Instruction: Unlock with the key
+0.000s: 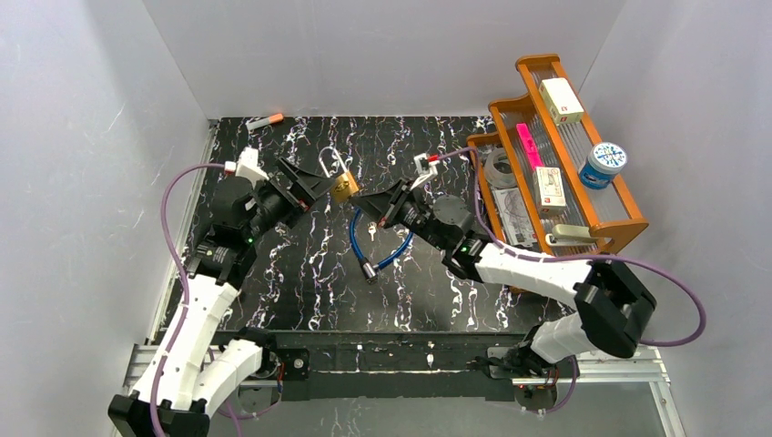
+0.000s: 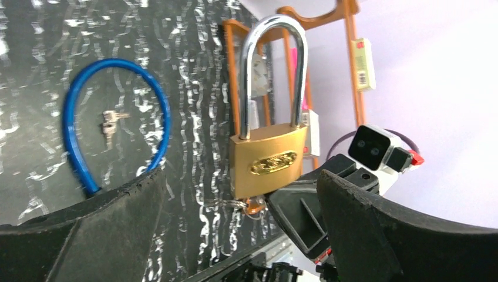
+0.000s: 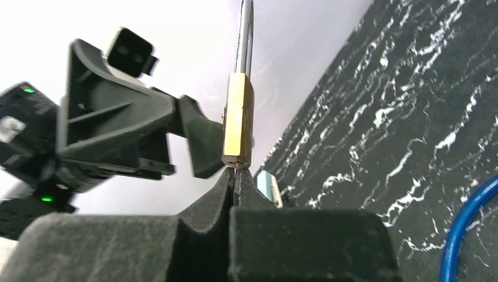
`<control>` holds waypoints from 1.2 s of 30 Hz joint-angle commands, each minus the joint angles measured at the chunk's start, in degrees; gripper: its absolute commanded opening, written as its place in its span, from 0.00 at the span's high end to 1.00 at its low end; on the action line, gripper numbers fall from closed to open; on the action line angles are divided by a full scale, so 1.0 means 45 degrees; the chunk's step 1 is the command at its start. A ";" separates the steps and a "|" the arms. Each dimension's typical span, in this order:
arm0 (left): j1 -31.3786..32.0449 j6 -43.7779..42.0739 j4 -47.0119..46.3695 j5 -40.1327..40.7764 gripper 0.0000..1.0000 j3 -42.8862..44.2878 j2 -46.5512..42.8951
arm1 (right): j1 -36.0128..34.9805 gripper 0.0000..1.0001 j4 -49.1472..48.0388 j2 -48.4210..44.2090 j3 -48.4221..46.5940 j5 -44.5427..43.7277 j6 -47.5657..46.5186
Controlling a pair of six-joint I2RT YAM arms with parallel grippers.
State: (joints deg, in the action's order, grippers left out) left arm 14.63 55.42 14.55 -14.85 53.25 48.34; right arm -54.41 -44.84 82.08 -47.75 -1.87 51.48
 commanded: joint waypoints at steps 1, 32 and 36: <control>-0.0012 0.1364 -0.3836 -0.2247 0.02 -0.0372 0.0320 | -0.0037 0.99 -0.2213 -0.1430 -0.0299 -0.0783 0.0531; 0.0924 0.5380 -1.1572 -0.6029 0.69 -0.0117 0.2037 | -0.0037 0.99 -0.2608 -0.2643 -0.0800 0.0337 0.1807; 0.0947 0.5221 -1.1572 -0.6227 0.71 -0.0193 0.2105 | -0.0037 0.99 -0.2140 -0.2769 -0.0903 0.0229 0.1523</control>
State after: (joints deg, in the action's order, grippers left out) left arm 17.93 79.50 -34.11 -38.63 52.12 58.22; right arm -54.46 -52.90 71.79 -48.23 0.05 60.16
